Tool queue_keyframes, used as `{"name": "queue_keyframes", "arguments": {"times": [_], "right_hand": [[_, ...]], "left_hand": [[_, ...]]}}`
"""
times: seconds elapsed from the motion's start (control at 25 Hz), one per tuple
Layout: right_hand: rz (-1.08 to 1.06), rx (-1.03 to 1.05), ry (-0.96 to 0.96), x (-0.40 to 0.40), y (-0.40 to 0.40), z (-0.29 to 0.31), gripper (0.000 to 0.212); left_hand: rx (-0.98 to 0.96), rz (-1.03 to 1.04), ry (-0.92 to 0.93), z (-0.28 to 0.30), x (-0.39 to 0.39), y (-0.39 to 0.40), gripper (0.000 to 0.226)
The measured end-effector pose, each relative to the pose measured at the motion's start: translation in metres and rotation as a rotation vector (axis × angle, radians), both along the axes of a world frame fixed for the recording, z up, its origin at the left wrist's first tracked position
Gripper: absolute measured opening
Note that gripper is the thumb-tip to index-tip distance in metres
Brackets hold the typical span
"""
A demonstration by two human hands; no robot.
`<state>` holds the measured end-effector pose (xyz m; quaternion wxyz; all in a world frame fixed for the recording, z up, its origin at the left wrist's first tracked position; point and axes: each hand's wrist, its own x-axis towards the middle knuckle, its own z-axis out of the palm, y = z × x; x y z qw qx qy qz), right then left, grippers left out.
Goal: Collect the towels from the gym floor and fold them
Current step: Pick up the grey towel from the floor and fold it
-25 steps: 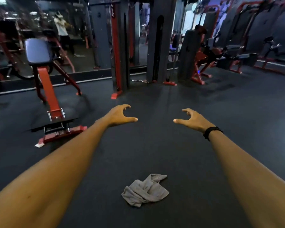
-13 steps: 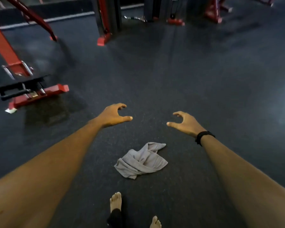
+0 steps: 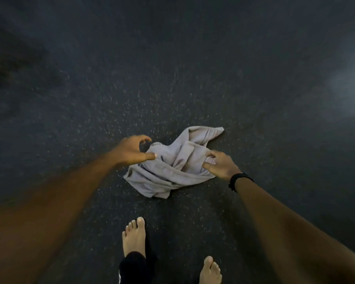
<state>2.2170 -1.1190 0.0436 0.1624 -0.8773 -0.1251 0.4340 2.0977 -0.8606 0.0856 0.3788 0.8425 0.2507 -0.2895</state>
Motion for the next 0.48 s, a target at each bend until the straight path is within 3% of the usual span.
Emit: {"name": "queue_keyframes", "arguments": {"times": [0.24,0.4,0.48], "right_hand": [[0.077,-0.063,0.043,-0.046,0.011,-0.148,0.047],[0.156,-0.078,0.075,-0.071,0.022,-0.192,0.065],[0.292,-0.154,0.013,-0.077,0.025,-0.2,0.056]], "left_hand": [[-0.065,0.014,0.063,-0.129,-0.018,0.005,0.062],[-0.092,0.031,0.084,-0.157,-0.028,0.005,0.066],[-0.087,0.026,0.084,-0.156,-0.03,0.005,0.066]]}}
